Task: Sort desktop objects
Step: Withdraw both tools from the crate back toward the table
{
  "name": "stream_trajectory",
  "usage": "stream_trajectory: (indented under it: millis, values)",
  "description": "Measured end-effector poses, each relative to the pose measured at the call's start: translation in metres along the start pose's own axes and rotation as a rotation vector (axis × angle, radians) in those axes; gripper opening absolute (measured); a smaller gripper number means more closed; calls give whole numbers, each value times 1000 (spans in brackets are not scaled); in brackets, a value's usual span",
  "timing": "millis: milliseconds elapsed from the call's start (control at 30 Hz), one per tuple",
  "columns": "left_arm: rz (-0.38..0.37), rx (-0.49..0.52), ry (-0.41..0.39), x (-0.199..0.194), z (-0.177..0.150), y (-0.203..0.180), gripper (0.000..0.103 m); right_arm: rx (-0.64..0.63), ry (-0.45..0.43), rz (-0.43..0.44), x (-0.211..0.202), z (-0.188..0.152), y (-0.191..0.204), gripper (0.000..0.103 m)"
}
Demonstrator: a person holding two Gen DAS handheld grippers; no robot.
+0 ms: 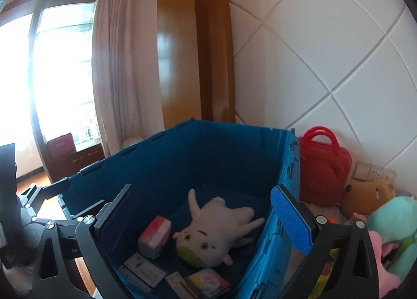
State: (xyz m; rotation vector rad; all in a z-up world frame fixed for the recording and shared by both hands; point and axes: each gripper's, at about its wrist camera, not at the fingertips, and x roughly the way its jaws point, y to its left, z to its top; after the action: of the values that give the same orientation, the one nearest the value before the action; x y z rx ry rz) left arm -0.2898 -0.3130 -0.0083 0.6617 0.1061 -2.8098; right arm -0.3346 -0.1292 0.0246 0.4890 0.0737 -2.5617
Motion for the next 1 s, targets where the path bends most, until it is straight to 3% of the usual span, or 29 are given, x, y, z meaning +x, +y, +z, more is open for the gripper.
stream_trajectory:
  millis: [567,767,1000]
  values:
    - [-28,4,14,-40,-24,-23,103,10,12,-18,-50,-26,-16,103]
    - [-60,23,22,-63,-39,-56,103,26,18,-43,-84,-45,-38,103]
    - [-140,49,40,-95,-65,-125,103,58,47,-100,-140,-80,-90,103]
